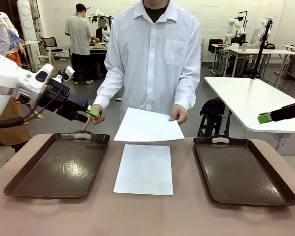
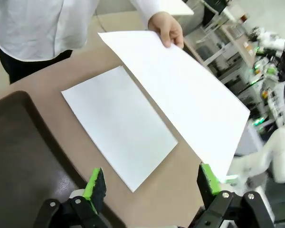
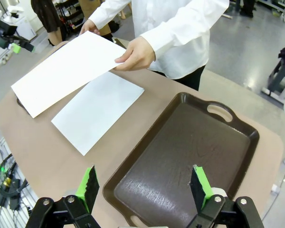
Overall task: Sort the A4 documents.
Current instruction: Receive the A4 Paper.
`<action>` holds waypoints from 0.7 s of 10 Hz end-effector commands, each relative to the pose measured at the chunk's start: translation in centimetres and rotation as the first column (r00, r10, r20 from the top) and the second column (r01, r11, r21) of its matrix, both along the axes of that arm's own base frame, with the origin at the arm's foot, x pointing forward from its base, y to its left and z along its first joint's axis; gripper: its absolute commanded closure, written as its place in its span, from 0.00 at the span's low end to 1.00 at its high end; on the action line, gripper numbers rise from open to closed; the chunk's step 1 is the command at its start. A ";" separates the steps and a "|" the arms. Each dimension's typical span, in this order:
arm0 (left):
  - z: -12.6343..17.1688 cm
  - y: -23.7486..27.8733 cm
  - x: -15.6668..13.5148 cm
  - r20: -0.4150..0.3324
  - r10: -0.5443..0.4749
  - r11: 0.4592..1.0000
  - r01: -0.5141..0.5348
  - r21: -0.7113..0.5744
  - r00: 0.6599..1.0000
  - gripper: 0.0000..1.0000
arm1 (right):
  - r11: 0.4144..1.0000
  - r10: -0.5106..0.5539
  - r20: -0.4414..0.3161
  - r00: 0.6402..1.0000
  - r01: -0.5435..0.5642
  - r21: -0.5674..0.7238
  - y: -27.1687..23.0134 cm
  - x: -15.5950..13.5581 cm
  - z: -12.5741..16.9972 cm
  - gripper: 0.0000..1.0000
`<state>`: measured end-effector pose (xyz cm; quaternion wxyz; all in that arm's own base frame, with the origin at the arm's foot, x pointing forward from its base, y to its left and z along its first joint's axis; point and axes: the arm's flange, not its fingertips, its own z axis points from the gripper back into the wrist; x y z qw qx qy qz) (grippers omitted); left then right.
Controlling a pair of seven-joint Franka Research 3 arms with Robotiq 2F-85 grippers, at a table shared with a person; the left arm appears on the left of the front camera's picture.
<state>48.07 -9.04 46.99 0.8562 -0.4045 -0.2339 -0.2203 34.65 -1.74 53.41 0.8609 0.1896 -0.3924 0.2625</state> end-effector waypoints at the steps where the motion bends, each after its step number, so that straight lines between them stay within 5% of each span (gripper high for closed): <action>1: -1.7 -0.1 2.7 -0.059 0.025 0.999 -0.027 -0.028 0.998 0.00 | 1.000 0.008 -0.003 1.000 -0.008 0.012 0.0 0.1 -0.2 0.00; 7: -5.0 -2.8 5.9 -0.243 -0.001 0.960 -0.068 -0.273 0.970 0.00 | 1.000 0.008 -0.003 1.000 -0.008 0.012 0.0 0.1 -0.2 0.00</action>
